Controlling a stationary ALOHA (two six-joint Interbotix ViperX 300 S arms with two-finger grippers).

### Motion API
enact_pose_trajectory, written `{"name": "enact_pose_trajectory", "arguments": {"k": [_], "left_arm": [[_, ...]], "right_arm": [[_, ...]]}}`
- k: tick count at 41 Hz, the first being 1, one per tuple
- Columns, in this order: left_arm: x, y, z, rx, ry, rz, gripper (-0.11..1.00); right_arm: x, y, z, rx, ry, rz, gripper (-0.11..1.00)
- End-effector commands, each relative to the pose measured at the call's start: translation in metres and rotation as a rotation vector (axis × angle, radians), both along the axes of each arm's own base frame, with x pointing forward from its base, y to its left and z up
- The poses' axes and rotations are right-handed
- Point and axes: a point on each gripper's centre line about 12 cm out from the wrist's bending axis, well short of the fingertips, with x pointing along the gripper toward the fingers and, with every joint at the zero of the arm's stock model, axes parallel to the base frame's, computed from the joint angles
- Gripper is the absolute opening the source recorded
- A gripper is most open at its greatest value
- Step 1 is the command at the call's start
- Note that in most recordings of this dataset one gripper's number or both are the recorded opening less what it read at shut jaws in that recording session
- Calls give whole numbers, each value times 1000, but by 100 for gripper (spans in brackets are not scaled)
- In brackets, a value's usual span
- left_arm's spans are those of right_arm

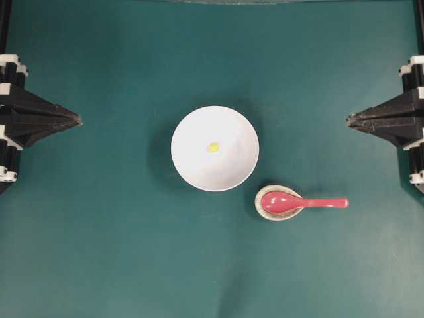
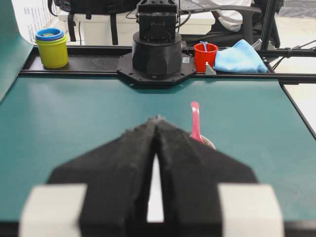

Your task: Scoop the yellow hexagonal prism block from the bowl with a spoon using the right arm.

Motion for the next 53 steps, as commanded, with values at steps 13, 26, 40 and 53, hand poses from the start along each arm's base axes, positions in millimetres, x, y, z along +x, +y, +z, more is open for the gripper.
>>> {"name": "enact_pose_trajectory", "arguments": {"k": [13, 26, 40, 53], "left_arm": [[4, 0, 8, -6, 43, -1, 0], [4, 0, 7, -6, 46, -1, 0], [4, 0, 7, -8, 48, -2, 0], [4, 0, 8, -12, 41, -2, 0]], "right_arm": [[2, -2, 13, -14, 2, -9, 0], [2, -1, 13, -12, 3, -7, 11], [3, -2, 13, -9, 2, -8, 56], [7, -1, 4, 3, 25, -7, 57]]}}
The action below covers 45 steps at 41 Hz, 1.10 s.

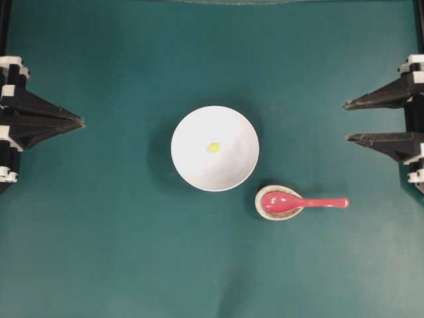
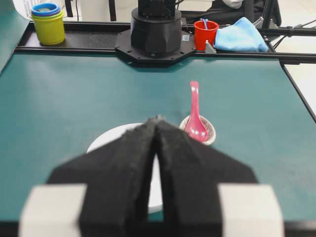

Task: Scoop the yellow hexagonal prism block from the bowl with a spoon using the right arm.
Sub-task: 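Open the right gripper and move it toward the pink spoon handle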

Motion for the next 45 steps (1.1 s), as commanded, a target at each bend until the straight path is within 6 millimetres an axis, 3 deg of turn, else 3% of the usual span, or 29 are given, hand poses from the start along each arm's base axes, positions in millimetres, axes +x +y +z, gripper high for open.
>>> {"name": "enact_pose_trajectory", "arguments": {"k": [1, 22, 45], "left_arm": [[2, 0, 11, 2, -32, 1, 0], [4, 0, 9, 11, -23, 0, 0], [4, 0, 12, 23, -48, 2, 0]], "right_arm": [[5, 0, 3, 9, -12, -2, 57], [34, 11, -43, 54, 85, 36, 57], [34, 28, -94, 159, 134, 45, 57]]}}
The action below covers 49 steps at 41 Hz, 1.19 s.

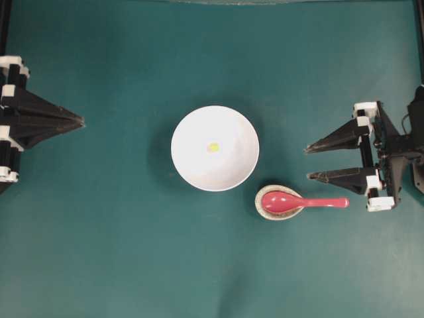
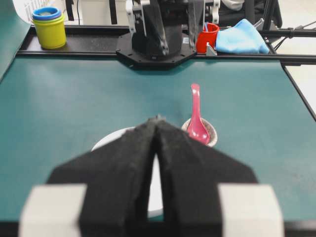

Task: Scoop the yellow hexagonal prism block from the bowl with a spoon using the right arm.
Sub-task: 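Open the right gripper and move it toward the pink spoon handle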

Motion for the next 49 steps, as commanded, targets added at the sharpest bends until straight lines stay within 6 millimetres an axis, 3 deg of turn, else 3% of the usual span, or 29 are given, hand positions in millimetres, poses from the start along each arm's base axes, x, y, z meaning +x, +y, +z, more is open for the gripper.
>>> {"name": "enact_pose_trajectory", "arguments": {"k": [1, 20, 49], "left_arm": [[3, 0, 12, 5, -38, -1, 0], [3, 0, 11, 11, -37, -1, 0], [3, 0, 11, 9, -37, -1, 0]], "right_arm": [[2, 3, -1, 17, -14, -5, 57], [1, 25, -41, 67, 48, -18, 57], [-10, 49, -91, -1, 146, -38, 57]]}}
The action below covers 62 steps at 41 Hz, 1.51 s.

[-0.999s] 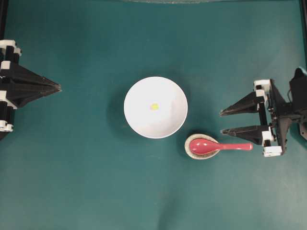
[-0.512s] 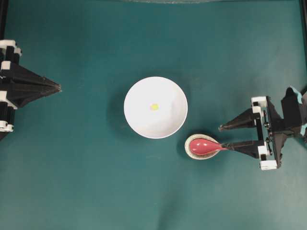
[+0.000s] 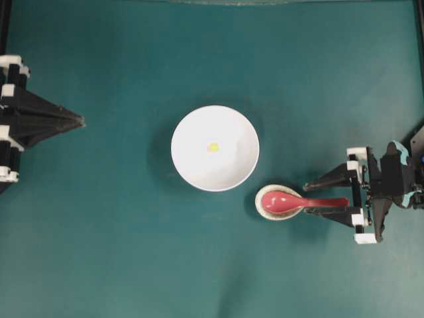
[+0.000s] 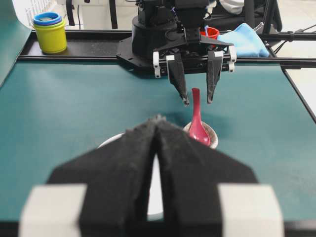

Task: Scoop the yellow hexagonal prism block from the bowl with a spoon using the right arm.
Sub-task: 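Open the right gripper and move it toward the pink spoon handle, then close the right gripper on the pink spoon handle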

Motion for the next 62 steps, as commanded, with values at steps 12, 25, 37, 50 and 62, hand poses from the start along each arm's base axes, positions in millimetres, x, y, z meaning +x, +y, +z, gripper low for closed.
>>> {"name": "enact_pose_trajectory", "arguments": {"k": [12, 25, 37, 50, 62], "left_arm": [[3, 0, 10, 3, -26, 1, 0], [3, 0, 8, 3, -25, 1, 0], [3, 0, 8, 6, -23, 1, 0], [3, 0, 8, 5, -23, 1, 0], [3, 0, 7, 5, -20, 1, 0]], "right_arm": [[-9, -1, -11, 10, 38, -14, 57], [-9, 1, -20, -9, 71, -9, 57], [-10, 4, -23, -12, 87, 7, 57], [-11, 5, -25, -16, 108, 14, 57], [-11, 6, -25, -33, 106, 25, 57]]}}
